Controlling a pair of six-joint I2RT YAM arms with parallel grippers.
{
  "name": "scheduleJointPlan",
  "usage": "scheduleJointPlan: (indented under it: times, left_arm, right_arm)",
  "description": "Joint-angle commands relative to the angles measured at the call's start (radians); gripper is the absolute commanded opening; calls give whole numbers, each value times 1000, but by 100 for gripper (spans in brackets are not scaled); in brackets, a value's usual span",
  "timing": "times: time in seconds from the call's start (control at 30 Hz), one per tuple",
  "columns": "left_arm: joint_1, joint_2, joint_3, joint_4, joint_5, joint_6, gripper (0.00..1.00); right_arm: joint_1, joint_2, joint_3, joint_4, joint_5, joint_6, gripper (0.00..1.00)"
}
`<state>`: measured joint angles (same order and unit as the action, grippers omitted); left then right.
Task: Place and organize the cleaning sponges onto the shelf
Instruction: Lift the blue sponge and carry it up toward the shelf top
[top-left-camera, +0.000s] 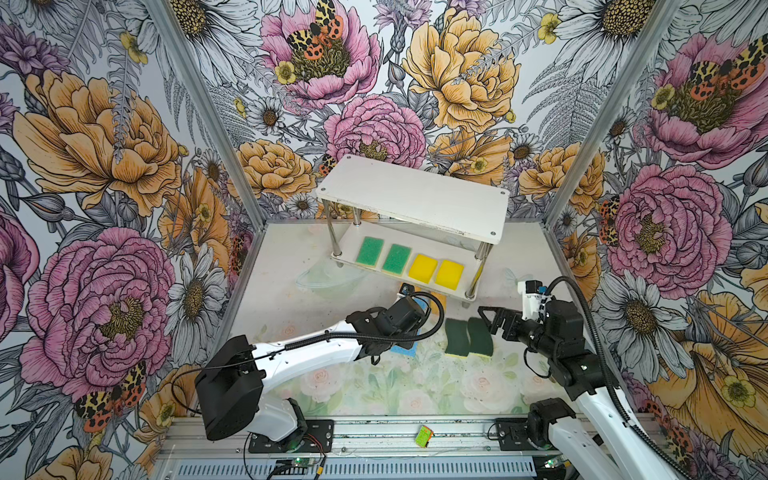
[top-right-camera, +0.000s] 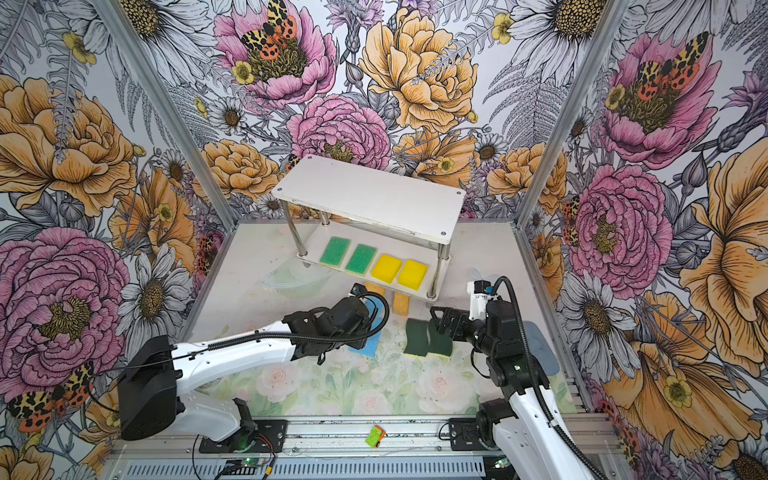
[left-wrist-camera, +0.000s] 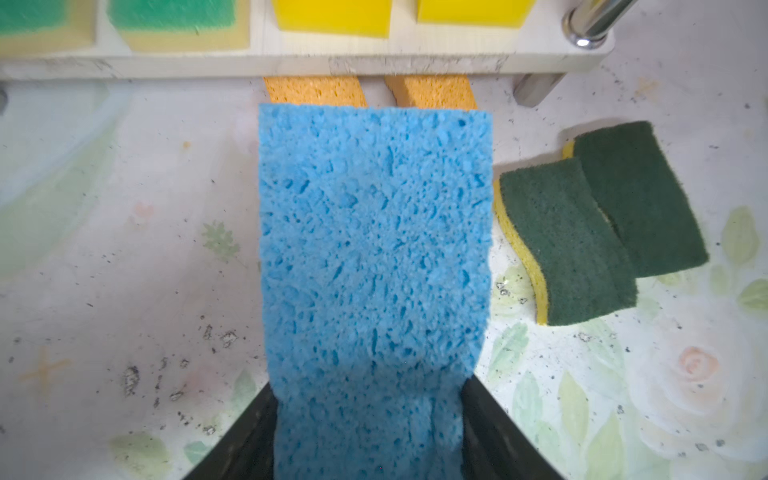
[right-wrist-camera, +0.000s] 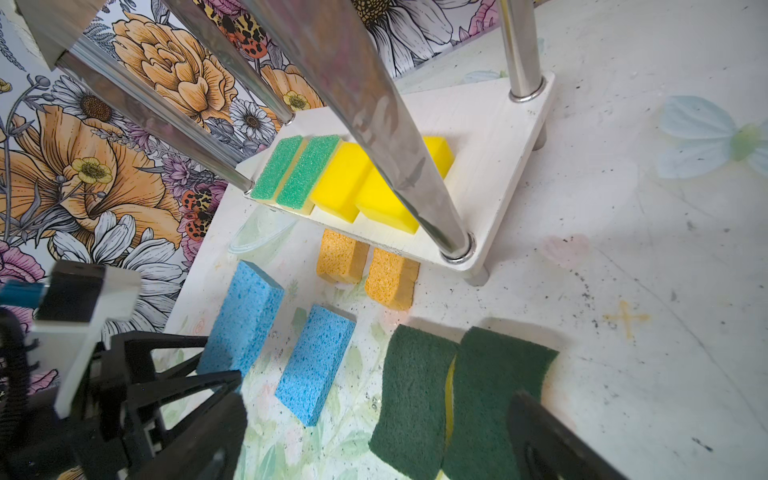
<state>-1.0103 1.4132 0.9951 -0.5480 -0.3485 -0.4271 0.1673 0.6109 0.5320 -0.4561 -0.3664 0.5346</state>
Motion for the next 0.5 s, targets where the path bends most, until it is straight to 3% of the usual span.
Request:
scheduleJointPlan:
  times: [0.0, 0.47]
  left_arm:
    - [4, -63, 83, -16, -64, 62, 62]
    - [13, -65, 441, -44, -75, 228, 63]
  right_arm:
    - [5, 8, 6, 6, 16, -4, 100]
    - [5, -5, 0, 6, 11, -12, 100]
